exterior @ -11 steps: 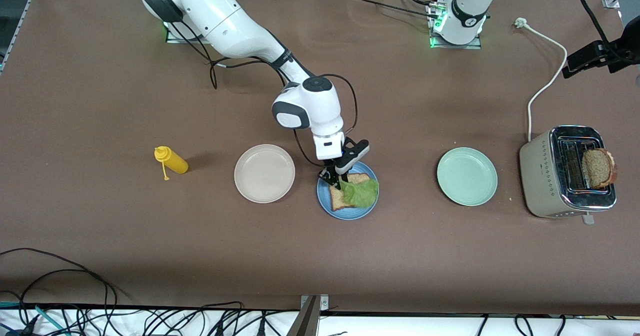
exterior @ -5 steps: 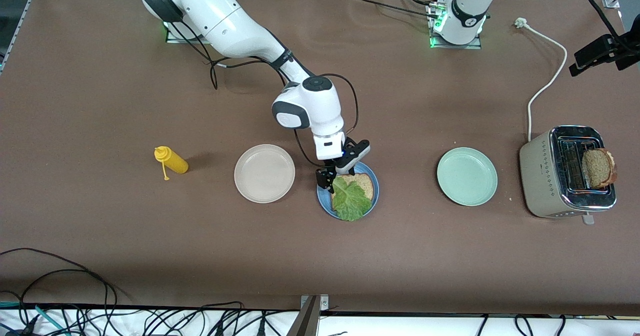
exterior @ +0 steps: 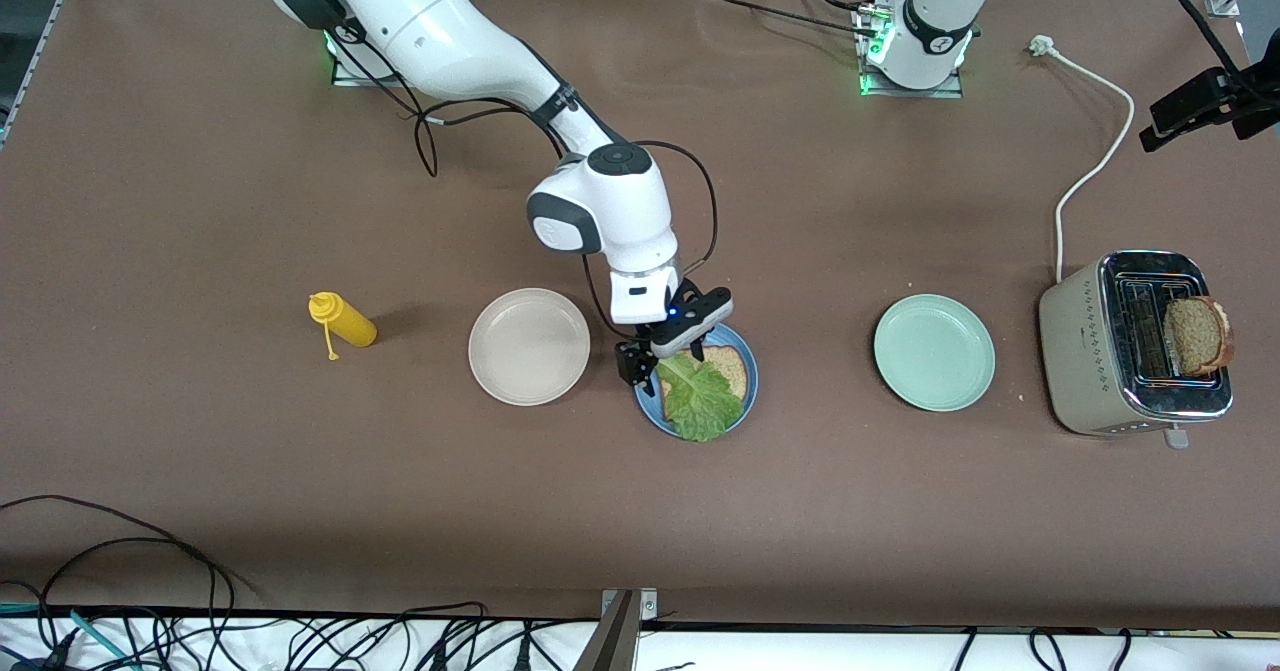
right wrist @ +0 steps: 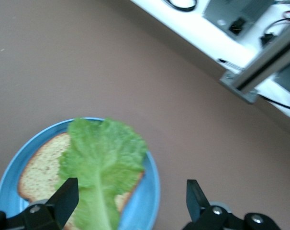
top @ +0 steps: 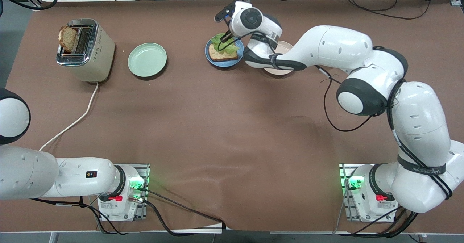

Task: Make sandwich in blue plate with both arms
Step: 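Raise the right gripper away from the blue plate toward the yellow bottle, then lower the right gripper around the yellow squeeze bottle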

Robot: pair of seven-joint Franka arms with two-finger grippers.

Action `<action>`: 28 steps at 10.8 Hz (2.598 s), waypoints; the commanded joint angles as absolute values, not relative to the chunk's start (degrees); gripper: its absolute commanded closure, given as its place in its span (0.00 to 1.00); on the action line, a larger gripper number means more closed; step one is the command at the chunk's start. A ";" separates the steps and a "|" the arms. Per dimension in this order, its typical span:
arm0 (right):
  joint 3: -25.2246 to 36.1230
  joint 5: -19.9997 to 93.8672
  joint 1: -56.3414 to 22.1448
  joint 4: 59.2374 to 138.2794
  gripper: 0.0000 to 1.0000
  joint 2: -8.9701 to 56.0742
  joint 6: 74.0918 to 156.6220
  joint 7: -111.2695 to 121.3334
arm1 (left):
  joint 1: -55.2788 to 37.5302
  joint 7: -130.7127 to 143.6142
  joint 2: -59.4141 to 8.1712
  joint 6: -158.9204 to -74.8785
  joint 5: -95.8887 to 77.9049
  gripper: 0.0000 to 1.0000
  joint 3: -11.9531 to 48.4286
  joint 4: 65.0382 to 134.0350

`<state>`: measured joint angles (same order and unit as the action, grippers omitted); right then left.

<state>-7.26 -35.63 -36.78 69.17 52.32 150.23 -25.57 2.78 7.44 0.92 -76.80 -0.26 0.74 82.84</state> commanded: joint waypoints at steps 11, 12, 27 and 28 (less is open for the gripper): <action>-2.74 -10.73 -27.95 92.63 0.00 18.73 122.72 -2.42 | 2.81 7.73 1.58 -77.17 1.05 0.00 0.79 83.50; -1.07 -8.98 -27.86 92.81 0.00 17.24 120.26 0.58 | 2.81 7.73 1.58 -77.17 1.05 0.00 0.79 83.58; 31.80 13.15 -27.86 119.95 0.00 -0.97 123.83 48.82 | 2.90 7.73 1.49 -77.17 1.05 0.00 0.70 83.67; 33.73 16.49 -27.86 121.80 0.00 -0.88 126.10 55.04 | 2.90 7.73 1.49 -77.17 1.05 0.00 0.70 83.67</action>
<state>30.31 10.28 -27.37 116.62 1.21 122.07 44.81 2.92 7.48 0.90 -76.80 -0.26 0.59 83.00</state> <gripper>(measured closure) 0.000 0.000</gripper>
